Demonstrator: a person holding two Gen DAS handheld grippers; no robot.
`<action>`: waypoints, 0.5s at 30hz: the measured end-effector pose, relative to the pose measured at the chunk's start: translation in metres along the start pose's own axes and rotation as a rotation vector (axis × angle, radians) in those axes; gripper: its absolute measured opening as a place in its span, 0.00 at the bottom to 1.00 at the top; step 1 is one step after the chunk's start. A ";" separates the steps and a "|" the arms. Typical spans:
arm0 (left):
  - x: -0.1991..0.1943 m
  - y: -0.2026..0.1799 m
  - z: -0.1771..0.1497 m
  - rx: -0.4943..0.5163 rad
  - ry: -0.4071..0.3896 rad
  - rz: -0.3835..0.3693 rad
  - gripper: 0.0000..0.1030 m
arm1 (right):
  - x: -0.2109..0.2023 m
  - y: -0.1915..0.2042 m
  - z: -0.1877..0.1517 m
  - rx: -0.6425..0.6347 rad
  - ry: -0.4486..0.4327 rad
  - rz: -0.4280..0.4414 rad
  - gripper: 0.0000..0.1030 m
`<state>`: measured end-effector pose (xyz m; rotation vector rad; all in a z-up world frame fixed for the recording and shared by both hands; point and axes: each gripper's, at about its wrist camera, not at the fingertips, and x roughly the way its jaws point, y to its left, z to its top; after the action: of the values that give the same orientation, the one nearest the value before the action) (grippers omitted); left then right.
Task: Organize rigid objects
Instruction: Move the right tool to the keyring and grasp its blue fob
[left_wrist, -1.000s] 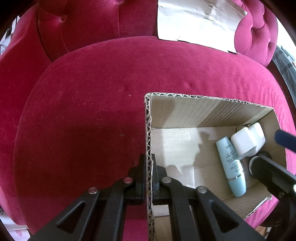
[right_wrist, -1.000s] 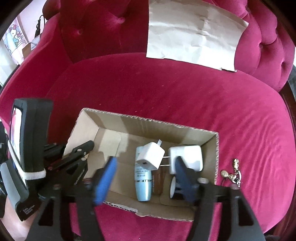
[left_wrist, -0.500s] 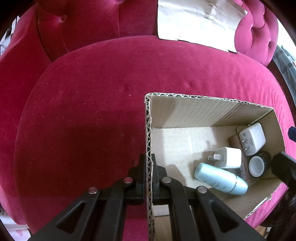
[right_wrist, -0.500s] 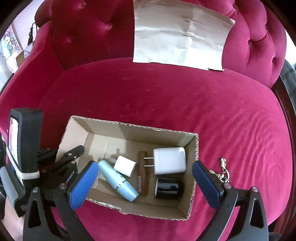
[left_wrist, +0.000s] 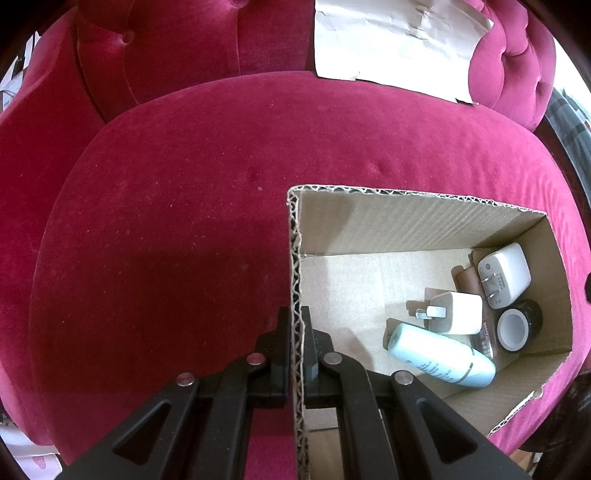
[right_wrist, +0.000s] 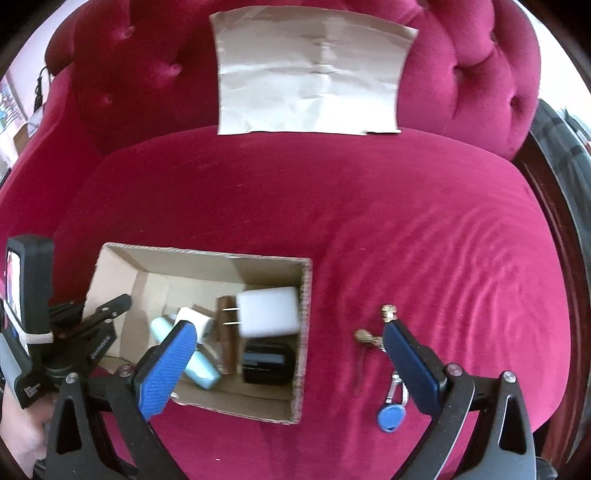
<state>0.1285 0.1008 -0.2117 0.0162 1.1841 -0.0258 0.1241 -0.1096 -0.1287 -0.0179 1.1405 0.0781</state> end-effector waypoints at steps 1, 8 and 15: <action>0.000 0.000 0.000 0.001 0.000 0.000 0.03 | -0.001 -0.004 0.000 0.007 -0.001 -0.006 1.00; 0.001 -0.002 0.000 0.007 -0.001 0.005 0.03 | -0.006 -0.046 -0.008 0.067 -0.002 -0.057 1.00; 0.001 -0.003 -0.001 0.011 -0.002 0.008 0.03 | -0.003 -0.085 -0.026 0.125 0.017 -0.108 1.00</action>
<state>0.1281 0.0973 -0.2130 0.0309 1.1822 -0.0257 0.1052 -0.1956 -0.1390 0.0309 1.1579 -0.0894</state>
